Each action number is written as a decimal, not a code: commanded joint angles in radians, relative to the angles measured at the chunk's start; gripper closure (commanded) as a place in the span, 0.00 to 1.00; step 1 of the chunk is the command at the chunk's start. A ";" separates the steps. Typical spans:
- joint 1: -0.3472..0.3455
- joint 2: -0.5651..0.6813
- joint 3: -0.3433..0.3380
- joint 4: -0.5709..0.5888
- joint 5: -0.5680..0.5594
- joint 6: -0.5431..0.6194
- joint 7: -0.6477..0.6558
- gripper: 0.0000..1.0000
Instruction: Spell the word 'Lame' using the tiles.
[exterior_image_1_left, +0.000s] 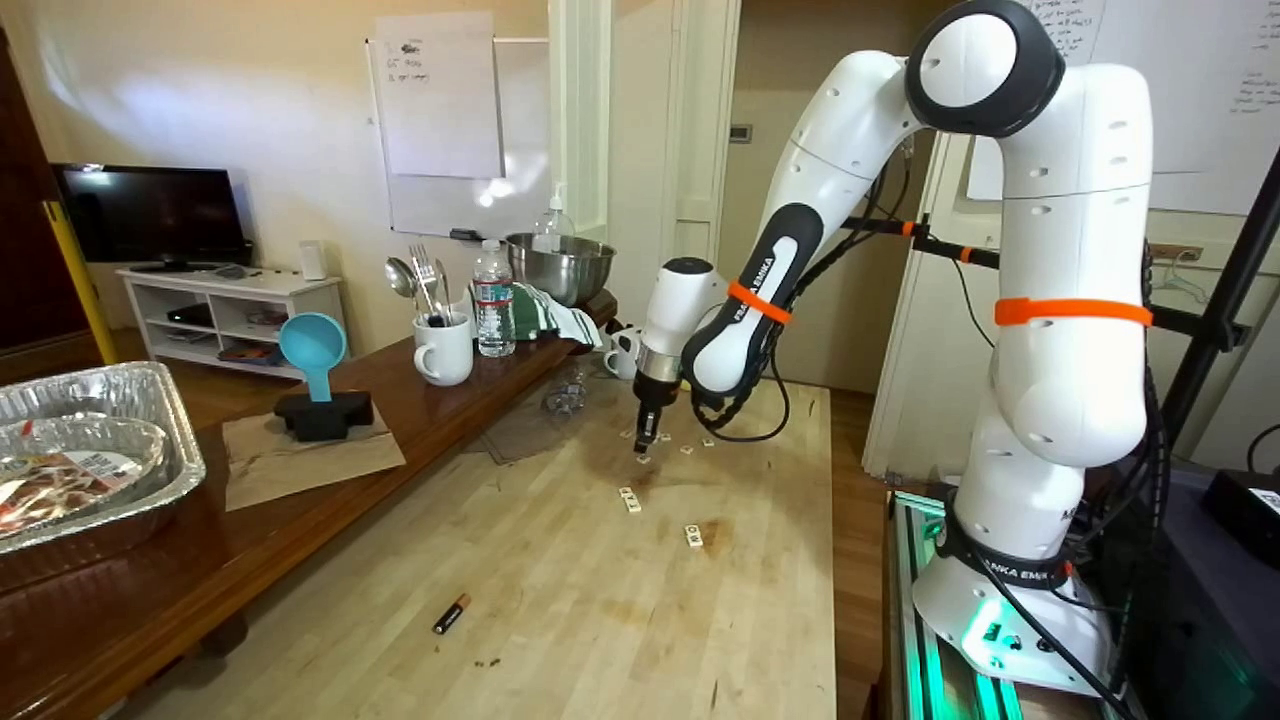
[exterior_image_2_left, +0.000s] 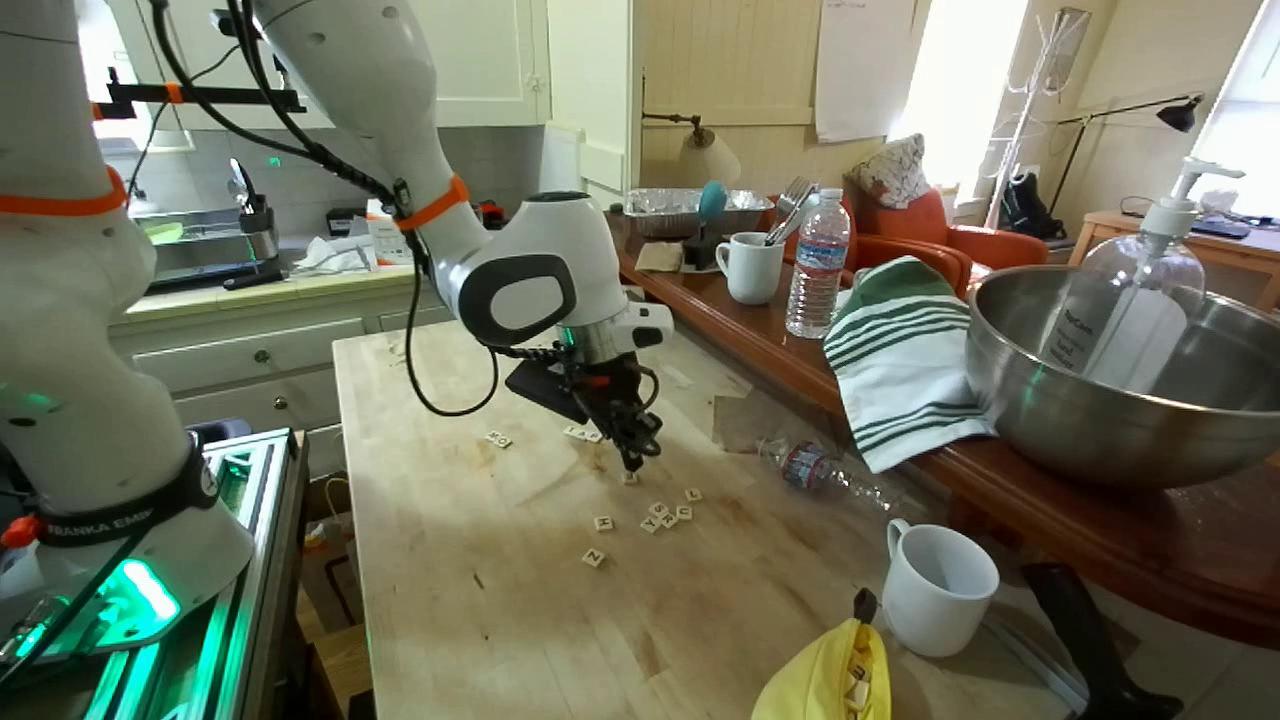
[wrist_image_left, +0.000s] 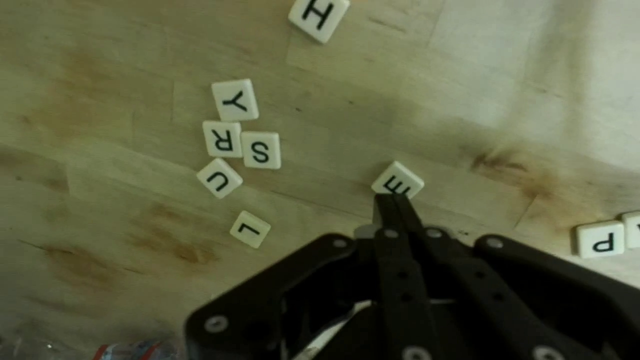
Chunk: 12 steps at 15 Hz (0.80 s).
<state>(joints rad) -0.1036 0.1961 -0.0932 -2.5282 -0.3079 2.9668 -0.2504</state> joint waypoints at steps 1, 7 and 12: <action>0.046 0.001 -0.045 0.021 0.024 -0.063 0.166 1.00; 0.055 0.014 -0.049 0.032 0.087 -0.092 0.322 1.00; 0.060 0.032 -0.049 0.039 0.126 -0.079 0.363 1.00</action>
<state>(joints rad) -0.0616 0.2050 -0.1319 -2.5113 -0.2083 2.9045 0.0827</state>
